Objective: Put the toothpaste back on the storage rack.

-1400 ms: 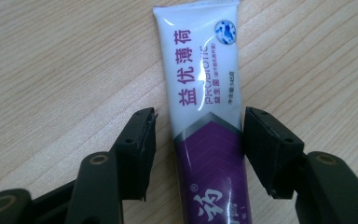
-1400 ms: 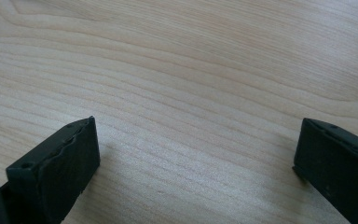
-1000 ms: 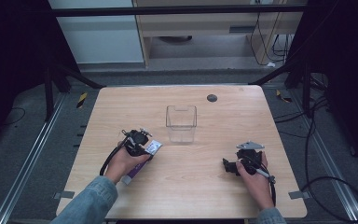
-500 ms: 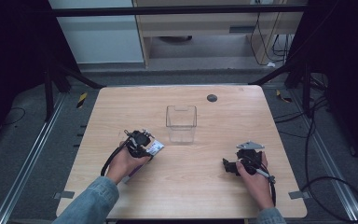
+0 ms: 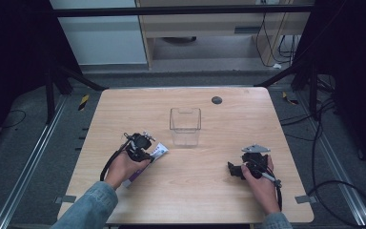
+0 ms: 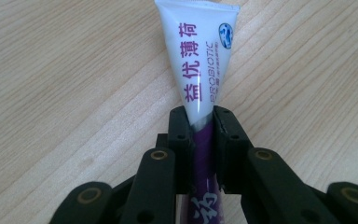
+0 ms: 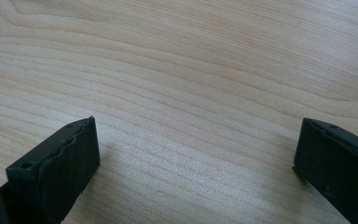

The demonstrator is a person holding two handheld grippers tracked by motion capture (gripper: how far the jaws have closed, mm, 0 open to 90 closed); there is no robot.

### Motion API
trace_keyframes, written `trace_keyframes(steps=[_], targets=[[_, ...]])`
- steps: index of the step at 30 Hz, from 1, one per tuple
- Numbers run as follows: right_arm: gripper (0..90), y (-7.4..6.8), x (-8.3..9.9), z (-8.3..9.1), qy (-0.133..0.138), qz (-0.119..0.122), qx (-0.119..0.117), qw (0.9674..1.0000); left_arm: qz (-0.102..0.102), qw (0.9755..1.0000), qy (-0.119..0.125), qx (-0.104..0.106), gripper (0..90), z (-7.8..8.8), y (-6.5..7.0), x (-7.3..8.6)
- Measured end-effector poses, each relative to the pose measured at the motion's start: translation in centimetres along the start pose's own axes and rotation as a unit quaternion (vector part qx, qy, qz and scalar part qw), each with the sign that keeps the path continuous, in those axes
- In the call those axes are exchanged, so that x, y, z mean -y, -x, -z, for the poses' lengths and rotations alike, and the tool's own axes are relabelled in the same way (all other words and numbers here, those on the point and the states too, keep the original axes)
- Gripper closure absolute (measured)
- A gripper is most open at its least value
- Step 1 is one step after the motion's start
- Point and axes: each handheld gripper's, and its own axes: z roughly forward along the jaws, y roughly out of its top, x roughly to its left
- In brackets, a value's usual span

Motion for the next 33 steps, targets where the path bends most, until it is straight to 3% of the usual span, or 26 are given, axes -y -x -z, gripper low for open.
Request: trace_keyframes(steps=[7,18,33], targets=[[0.3,0.0,0.0,0.0,0.000,0.000,0.000,1.0000,0.005,0.9992,0.038,-0.004,78.4,2.2,-0.6,-0.2],[0.3,0.0,0.0,0.0,0.000,0.000,0.000,1.0000,0.006,0.9974,0.071,-0.012,78.5,3.8,-1.0,-0.5],[0.3,0.0,0.0,0.0,0.000,0.000,0.000,1.0000,0.005,0.9920,0.122,-0.031,78.7,5.6,-0.4,-1.4]])
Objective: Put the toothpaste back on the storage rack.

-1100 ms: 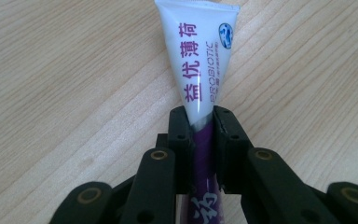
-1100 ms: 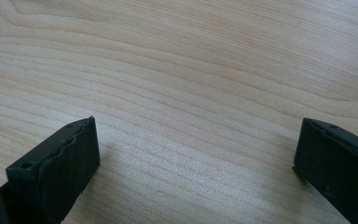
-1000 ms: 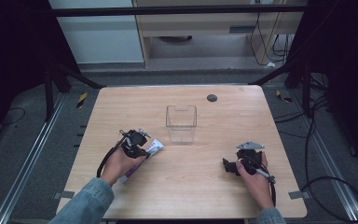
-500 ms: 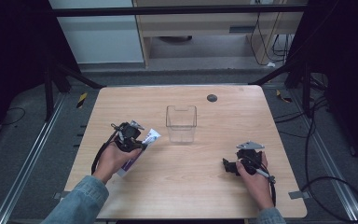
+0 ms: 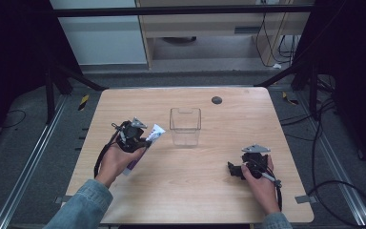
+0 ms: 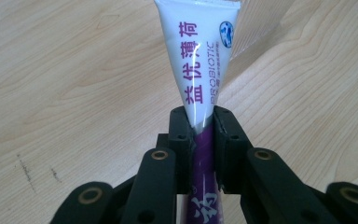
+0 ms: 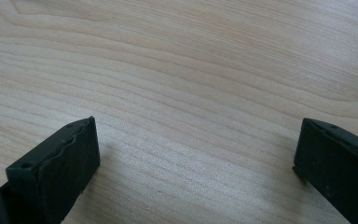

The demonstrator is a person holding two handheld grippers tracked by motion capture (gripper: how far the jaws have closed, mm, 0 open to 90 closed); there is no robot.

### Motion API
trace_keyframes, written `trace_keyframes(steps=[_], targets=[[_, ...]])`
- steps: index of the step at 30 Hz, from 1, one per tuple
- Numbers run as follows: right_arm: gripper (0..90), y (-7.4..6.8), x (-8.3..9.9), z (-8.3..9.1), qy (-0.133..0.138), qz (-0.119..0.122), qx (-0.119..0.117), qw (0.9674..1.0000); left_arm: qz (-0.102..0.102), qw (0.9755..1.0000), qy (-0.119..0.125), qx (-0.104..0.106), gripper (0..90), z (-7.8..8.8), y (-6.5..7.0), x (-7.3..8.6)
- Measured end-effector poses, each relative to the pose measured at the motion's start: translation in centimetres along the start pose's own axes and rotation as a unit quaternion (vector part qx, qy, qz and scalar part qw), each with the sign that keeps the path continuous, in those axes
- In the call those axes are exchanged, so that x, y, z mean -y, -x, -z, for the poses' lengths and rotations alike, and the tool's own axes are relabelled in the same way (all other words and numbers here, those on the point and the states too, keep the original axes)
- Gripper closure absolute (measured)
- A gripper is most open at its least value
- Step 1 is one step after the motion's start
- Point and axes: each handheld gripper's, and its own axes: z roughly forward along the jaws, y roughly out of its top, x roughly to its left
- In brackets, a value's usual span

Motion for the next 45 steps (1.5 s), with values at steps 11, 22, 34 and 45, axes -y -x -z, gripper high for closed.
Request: trace_keyframes(steps=[11,22,34,45], targets=[[0.3,0.0,0.0,0.0,0.000,0.000,0.000,1.0000,0.006,0.9997,0.023,-0.001,78.7,0.9,0.0,-0.8],[0.3,0.0,0.0,0.0,0.000,0.000,0.000,1.0000,0.007,0.9988,0.048,-0.004,78.7,2.3,-0.1,-2.4],[0.3,0.0,0.0,0.0,0.000,0.000,0.000,1.0000,-0.001,0.9974,0.072,-0.005,78.7,3.6,0.4,-4.2],[0.3,0.0,0.0,0.0,0.000,0.000,0.000,1.0000,-0.008,0.9960,0.089,-0.007,78.7,4.7,0.9,-6.0]])
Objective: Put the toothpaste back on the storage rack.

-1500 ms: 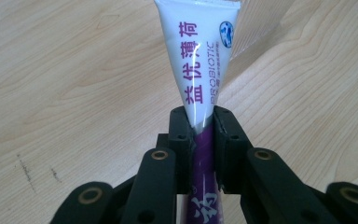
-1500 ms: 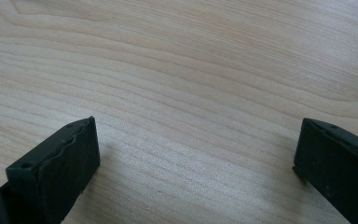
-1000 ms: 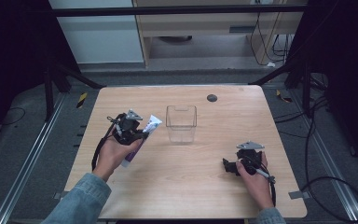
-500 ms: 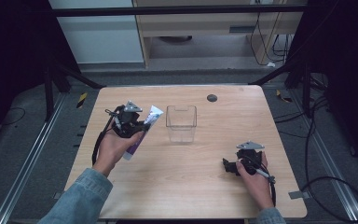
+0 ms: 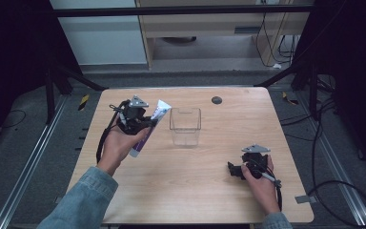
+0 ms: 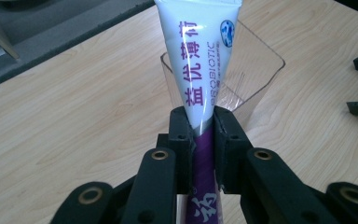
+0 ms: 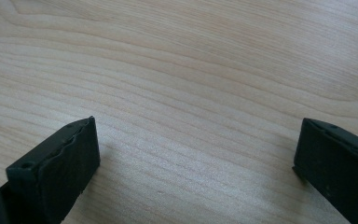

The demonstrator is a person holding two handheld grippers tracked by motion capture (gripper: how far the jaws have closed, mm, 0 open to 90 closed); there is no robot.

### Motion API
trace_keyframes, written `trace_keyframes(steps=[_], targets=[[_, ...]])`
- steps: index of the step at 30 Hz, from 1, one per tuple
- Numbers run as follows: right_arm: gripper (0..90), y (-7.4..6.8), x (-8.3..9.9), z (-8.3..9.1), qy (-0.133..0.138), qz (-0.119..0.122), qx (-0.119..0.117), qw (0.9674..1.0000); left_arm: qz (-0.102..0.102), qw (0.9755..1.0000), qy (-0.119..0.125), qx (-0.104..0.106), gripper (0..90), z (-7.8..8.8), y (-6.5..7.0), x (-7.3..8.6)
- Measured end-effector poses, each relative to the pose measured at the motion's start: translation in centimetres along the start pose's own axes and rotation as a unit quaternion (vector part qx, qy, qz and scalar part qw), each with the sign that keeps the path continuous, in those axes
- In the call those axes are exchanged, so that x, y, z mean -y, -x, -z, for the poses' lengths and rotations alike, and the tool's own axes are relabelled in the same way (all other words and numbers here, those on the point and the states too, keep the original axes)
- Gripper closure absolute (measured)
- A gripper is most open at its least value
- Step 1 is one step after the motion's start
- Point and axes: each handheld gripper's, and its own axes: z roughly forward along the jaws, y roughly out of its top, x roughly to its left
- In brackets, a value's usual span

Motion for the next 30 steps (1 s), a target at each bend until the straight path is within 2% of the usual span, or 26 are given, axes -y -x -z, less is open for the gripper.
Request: trace_keyframes(steps=[15,22,30], targets=[[0.3,0.0,0.0,0.0,0.000,0.000,0.000,1.0000,-0.002,0.9999,0.015,0.004,78.7,0.1,0.5,-2.0],[0.3,0.0,0.0,0.0,0.000,0.000,0.000,1.0000,-0.008,0.9998,0.021,-0.001,78.7,0.1,0.6,-3.2],[0.3,0.0,0.0,0.0,0.000,0.000,0.000,1.0000,-0.009,0.9996,0.024,-0.006,78.7,-0.2,0.6,-3.6]])
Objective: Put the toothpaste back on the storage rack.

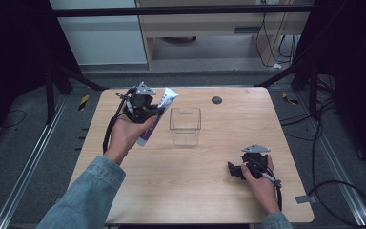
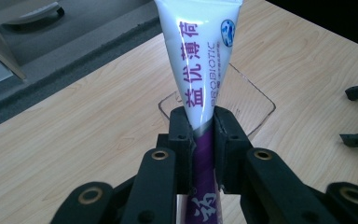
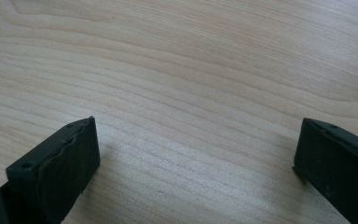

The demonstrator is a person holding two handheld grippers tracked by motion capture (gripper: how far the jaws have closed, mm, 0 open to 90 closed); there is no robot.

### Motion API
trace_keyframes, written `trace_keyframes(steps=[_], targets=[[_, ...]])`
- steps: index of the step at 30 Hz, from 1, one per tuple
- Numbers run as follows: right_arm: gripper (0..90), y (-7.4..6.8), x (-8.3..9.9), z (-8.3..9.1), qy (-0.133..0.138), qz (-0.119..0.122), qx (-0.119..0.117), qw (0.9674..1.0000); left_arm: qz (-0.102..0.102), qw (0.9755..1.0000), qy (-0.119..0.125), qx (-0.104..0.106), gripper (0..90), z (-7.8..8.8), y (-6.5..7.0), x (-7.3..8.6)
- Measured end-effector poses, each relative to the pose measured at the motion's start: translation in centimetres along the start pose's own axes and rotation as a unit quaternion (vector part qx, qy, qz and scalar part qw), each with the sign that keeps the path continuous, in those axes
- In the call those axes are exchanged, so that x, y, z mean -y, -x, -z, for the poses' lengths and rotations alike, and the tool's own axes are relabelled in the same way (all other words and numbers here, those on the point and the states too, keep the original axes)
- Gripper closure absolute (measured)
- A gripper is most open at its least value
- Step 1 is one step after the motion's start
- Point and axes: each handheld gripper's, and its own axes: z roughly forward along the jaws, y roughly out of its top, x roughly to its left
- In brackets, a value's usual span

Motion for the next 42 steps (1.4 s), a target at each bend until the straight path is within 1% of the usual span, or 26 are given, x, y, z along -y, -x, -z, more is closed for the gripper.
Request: trace_keyframes(steps=[5,12,19,23,25,30,31,35,36,39,42], targets=[[0.3,0.0,0.0,0.0,0.000,0.000,0.000,1.0000,-0.006,1.0000,-0.002,0.003,78.7,-0.3,0.0,-0.1],[0.3,0.0,0.0,0.0,0.000,0.000,0.000,1.0000,-0.008,0.9999,0.009,0.002,78.7,-0.3,-0.1,-0.5],[0.3,0.0,0.0,0.0,0.000,0.000,0.000,1.0000,-0.015,0.9998,0.012,0.003,78.7,-0.3,0.4,-1.2],[0.3,0.0,0.0,0.0,0.000,0.000,0.000,1.0000,-0.017,0.9997,0.018,0.003,78.7,-0.4,0.7,-1.8],[0.3,0.0,0.0,0.0,0.000,0.000,0.000,1.0000,-0.016,0.9997,0.020,0.003,78.7,-0.5,0.9,-2.0],[0.3,0.0,0.0,0.0,0.000,0.000,0.000,1.0000,-0.024,0.9995,0.019,0.005,78.7,-1.0,1.1,-2.5],[0.3,0.0,0.0,0.0,0.000,0.000,0.000,1.0000,-0.021,0.9996,0.020,0.005,78.7,-1.1,1.2,-2.5],[0.3,0.0,0.0,0.0,0.000,0.000,0.000,1.0000,-0.028,0.9994,0.016,0.008,78.7,-1.5,1.3,-2.9],[0.3,0.0,0.0,0.0,0.000,0.000,0.001,1.0000,-0.025,0.9995,0.016,0.012,78.7,-1.7,1.4,-3.1],[0.3,0.0,0.0,0.0,0.000,0.000,0.000,1.0000,-0.024,0.9994,0.016,0.017,78.7,-1.9,1.5,-3.3],[0.3,0.0,0.0,0.0,-0.001,0.000,0.000,1.0000,-0.030,0.9993,0.019,0.013,78.7,-2.0,1.6,-3.7]])
